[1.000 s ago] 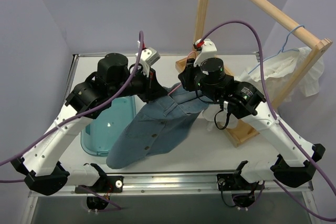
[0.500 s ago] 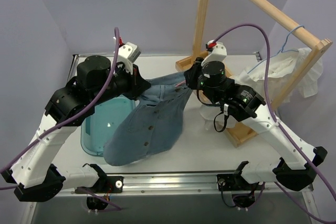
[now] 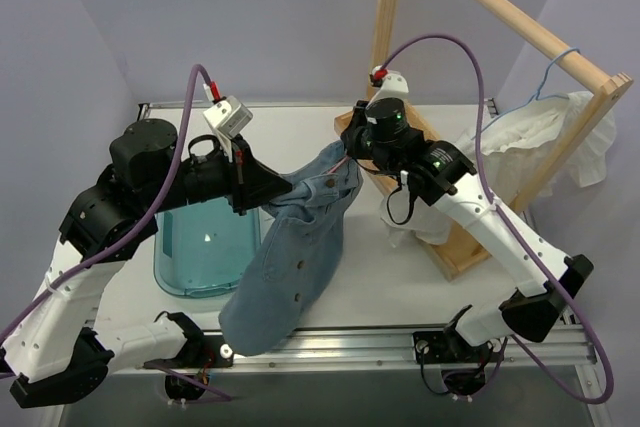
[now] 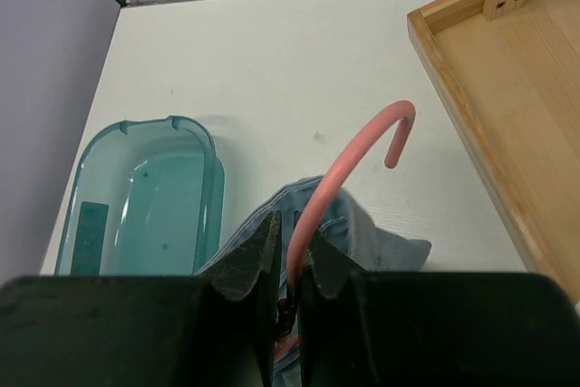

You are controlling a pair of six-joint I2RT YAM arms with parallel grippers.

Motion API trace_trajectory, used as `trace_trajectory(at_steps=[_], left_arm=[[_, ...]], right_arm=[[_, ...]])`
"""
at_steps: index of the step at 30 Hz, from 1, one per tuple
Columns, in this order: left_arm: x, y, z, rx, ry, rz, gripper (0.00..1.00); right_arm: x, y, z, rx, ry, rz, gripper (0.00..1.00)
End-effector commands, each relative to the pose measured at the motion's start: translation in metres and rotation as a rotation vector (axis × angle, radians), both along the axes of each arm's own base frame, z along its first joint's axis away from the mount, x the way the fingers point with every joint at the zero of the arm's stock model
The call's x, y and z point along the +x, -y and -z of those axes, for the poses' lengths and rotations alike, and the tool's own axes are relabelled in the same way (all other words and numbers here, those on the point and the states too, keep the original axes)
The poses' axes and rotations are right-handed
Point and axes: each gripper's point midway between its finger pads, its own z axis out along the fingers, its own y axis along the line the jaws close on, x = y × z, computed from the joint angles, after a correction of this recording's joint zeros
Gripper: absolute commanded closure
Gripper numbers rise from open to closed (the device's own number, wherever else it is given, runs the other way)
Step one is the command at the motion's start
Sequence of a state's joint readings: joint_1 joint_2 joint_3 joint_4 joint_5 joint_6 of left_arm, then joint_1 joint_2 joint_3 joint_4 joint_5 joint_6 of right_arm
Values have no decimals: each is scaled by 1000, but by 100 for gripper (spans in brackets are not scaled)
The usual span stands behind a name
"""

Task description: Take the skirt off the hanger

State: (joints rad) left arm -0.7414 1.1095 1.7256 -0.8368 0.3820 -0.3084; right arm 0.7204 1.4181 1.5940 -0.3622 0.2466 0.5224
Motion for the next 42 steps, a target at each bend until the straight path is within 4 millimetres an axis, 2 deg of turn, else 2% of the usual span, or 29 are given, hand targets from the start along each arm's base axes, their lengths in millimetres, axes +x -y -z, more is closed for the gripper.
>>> trace_trajectory(at_steps=[1,5,6,7,8,9,10,12,13,16,17,19,24,25,26,27,28,29,30,31,32,33,36,38,39,40,42], left_arm=[[-45,0,-66,-202,97,176,98],[-48,8,-64,-204,59,225,98],[-50,8,-60,-193,42,236,93],[-52,7,-58,-187,40,238,86],[-51,6,-55,-179,32,233,73],[-52,5,-52,-173,24,228,49],[-56,1,-53,-178,27,222,40],[-59,-5,-47,-169,18,207,29],[-59,-7,-44,-161,13,198,26],[-65,-13,-34,-145,-10,193,18],[-65,-14,-28,-134,-25,187,18],[-65,-17,-16,-117,-41,172,18],[-53,-13,13,-111,-67,118,18],[-50,-9,29,-88,-91,116,18],[-44,-7,33,-91,-82,94,18],[-45,-4,37,-90,-84,98,18],[-47,2,48,-77,-102,119,18],[-47,6,49,-80,-97,124,17],[-44,10,53,-70,-96,109,17],[-45,13,55,-65,-93,111,17],[-54,19,58,-50,-91,138,17],[-46,18,60,-29,-66,82,17],[-44,17,71,22,-43,26,17],[-28,9,76,33,-18,-91,17],[-25,7,87,56,-19,-122,20],[-12,-1,91,69,-6,-209,21],[-10,-9,92,66,21,-243,25]], right_arm=[[15,27,-4,-148,61,117,100],[14,23,-10,-158,67,115,100],[15,23,-12,-164,72,117,100],[14,24,-19,-159,82,116,100],[15,23,-21,-160,85,116,100],[16,24,-26,-158,91,118,100],[16,24,-34,-154,103,118,100],[16,25,-38,-162,103,124,100],[16,27,-49,-149,120,128,100],[16,28,-55,-158,116,134,100],[18,27,-65,-146,124,136,100],[16,28,-67,-148,111,145,100],[18,29,-88,-104,128,179,100],[21,28,-88,-108,126,186,100],[23,29,-90,-102,125,195,100],[21,30,-101,-88,135,197,100],[25,27,-99,-94,127,199,100],[24,27,-99,-97,121,202,100],[24,28,-109,-71,134,210,100],[27,27,-108,-71,131,216,100],[27,28,-109,-70,126,223,100],[28,30,-117,-42,136,231,100],[30,25,-121,-6,134,216,100],[28,23,-126,16,139,206,100],[27,22,-127,21,137,198,100],[25,23,-128,26,140,197,100],[23,25,-130,28,144,197,100]])
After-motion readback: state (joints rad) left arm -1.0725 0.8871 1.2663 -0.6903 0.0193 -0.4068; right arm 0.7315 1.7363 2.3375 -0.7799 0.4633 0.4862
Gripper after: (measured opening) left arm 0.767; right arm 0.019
